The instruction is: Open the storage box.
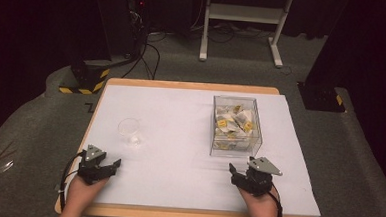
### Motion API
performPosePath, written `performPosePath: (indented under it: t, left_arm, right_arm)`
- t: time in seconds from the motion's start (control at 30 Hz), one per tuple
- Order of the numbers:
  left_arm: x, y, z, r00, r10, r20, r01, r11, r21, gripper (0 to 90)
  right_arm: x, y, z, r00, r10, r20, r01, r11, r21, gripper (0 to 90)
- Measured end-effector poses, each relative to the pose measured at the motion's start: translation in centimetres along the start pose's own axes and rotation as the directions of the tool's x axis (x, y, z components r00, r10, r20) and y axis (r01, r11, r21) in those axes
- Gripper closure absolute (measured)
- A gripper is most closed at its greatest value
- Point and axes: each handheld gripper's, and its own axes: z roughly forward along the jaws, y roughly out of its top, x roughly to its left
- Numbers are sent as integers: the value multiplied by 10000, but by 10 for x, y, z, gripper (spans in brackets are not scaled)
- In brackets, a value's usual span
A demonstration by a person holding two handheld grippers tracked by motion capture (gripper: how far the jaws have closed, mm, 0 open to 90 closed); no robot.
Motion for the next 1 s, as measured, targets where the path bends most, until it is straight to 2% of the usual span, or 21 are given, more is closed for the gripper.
performPosePath:
  t: [0.13,0.3,0.43,0.8,0.87,1.0]
  left_arm:
    - [-1,0,0,9999,-131,3,131,9999,-91,329]
    - [-1,0,0,10000,-91,-13,91,9999,-78,327]
    - [-1,0,0,9999,-102,25,102,9999,-47,325]
    - [-1,-1,0,10000,-48,23,48,9999,-99,318]
    - [-2,-1,1,9998,-169,53,169,9998,-116,316]
    - [-1,0,1,9999,-138,75,138,9999,-88,316]
  right_arm:
    - [2,4,0,10000,-1,35,1,10000,-98,237]
    - [8,8,4,9999,-38,107,40,9997,-247,236]
    - [11,12,8,9995,-10,328,21,9994,-334,236]
    - [6,16,21,9971,262,714,-245,9994,-246,235]
    - [7,19,22,9963,382,764,-357,9988,-339,237]
    - [8,22,22,9958,405,817,-368,9983,-456,241]
